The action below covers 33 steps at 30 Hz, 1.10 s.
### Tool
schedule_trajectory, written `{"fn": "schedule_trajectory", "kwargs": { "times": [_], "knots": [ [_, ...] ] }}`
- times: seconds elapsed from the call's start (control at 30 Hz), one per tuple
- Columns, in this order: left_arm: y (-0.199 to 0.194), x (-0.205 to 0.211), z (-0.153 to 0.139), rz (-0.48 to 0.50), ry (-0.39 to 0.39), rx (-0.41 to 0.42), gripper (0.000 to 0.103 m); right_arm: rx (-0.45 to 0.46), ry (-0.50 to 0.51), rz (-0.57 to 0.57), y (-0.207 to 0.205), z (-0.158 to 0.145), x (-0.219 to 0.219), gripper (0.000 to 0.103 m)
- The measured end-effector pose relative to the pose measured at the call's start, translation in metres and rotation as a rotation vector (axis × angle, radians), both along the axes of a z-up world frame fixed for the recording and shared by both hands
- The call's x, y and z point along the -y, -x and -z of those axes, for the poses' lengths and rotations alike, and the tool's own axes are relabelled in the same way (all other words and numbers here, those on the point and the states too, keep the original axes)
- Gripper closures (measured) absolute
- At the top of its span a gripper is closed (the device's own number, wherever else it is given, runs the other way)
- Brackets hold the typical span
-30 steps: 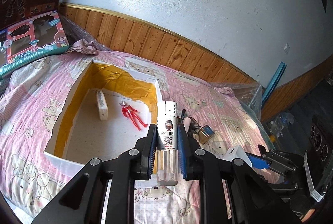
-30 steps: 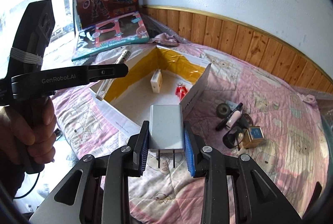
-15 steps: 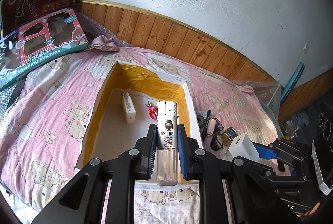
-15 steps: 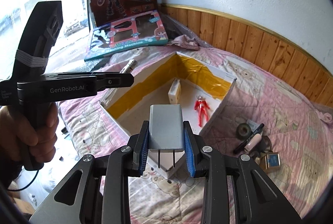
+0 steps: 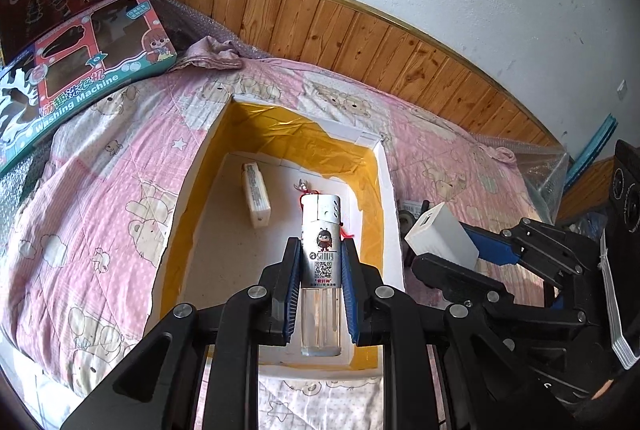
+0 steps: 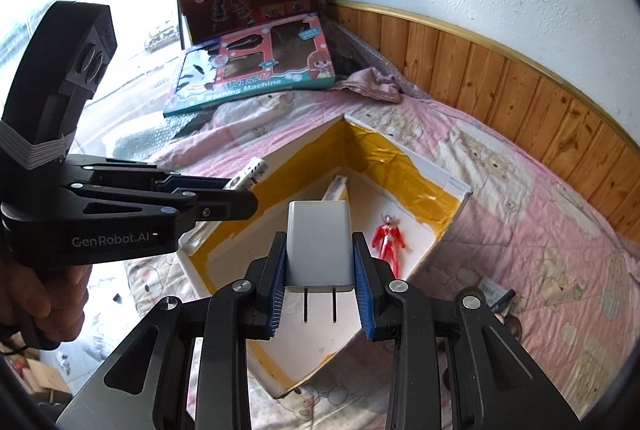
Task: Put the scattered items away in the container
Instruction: 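Carry the charger and the white bottle over the open white box, then open both tools to drop the charger and bottle into the box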
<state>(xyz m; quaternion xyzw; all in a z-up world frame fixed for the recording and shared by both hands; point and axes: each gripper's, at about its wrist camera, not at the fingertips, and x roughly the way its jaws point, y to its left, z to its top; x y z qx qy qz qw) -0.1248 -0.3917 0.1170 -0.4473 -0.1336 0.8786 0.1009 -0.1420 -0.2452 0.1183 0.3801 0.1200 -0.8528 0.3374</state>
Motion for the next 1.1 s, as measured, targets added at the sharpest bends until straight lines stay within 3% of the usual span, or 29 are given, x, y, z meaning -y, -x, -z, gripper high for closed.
{"fn": "schedule_trajectory", "kwargs": {
  "times": [0.37,0.67,0.83,1.1],
  "knots": [
    [0.027,0.015,0.026,-0.051,-0.004,0.125,0.083,0.097,-0.026,-0.012,0.056,0.018,0.011,0.072],
    [0.058,0.0,0.052,-0.03,0.001,0.242,0.083,0.202,-0.035,-0.024,0.099,0.044,0.024,0.071],
    [0.081,0.003,0.073,-0.03,0.051,0.322,0.083,0.266,-0.074,-0.038,0.123,0.061,0.044,0.071],
    [0.096,-0.002,0.092,-0.008,0.162,0.359,0.083,0.335,-0.165,-0.051,0.154,0.086,0.065,0.071]
  ]
}}
